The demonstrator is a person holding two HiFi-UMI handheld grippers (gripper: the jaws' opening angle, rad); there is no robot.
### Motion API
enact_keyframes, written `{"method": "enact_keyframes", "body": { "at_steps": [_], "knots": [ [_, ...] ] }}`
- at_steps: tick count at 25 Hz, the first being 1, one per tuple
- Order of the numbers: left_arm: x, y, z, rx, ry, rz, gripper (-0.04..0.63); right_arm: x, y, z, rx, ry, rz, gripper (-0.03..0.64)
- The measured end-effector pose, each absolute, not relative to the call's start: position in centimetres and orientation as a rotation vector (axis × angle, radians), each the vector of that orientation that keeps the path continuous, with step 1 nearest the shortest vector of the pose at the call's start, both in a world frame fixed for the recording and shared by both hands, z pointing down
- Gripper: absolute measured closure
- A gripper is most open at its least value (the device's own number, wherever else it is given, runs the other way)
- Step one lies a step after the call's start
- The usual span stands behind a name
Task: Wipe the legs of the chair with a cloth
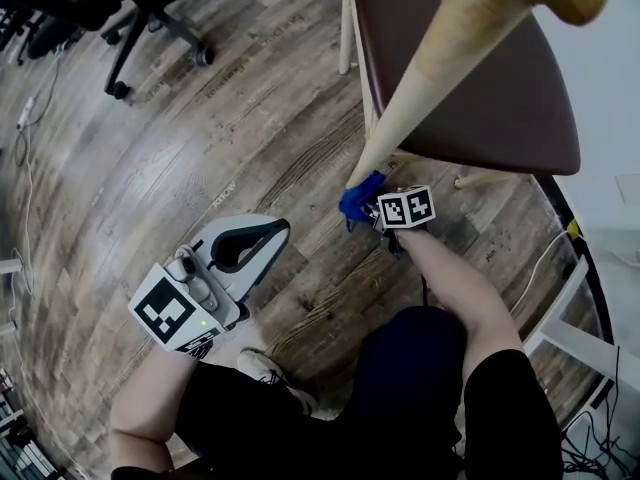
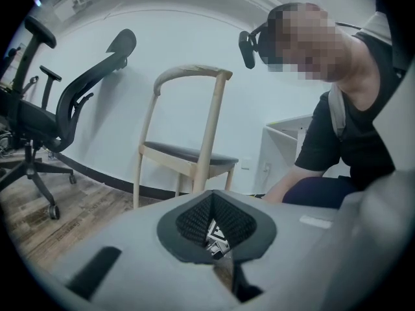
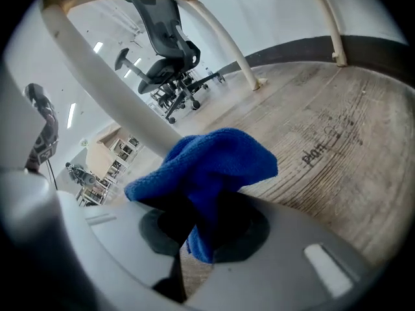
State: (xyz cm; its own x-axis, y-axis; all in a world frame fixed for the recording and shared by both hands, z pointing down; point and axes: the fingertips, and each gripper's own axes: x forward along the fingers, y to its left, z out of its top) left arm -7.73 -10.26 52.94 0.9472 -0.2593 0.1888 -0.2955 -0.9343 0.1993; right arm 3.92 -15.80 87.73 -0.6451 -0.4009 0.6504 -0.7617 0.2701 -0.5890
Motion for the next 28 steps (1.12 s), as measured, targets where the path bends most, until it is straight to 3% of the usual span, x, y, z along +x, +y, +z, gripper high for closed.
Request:
{"method": "enact_keyframes", "body": {
  "at_steps": [17,24,28],
  "knots": [
    [-3.5,-10.5,53.0,2.912,-0.339,0.179,0.597,3.8,-14.8,60.9,1.125,-2.723,1.046,0.551],
    [-4.2,-10.4,52.0,2.926,-0.349,0.153,0.598,2.2,-13.7,54.6,1.026,-2.865,1.117,0.551],
    [-3.4,-9.7,51.8,2.923,-0.331,0.148,0.597,5.6,-14.0,52.3,1.142,-2.908,1.149,0.551]
  ]
}}
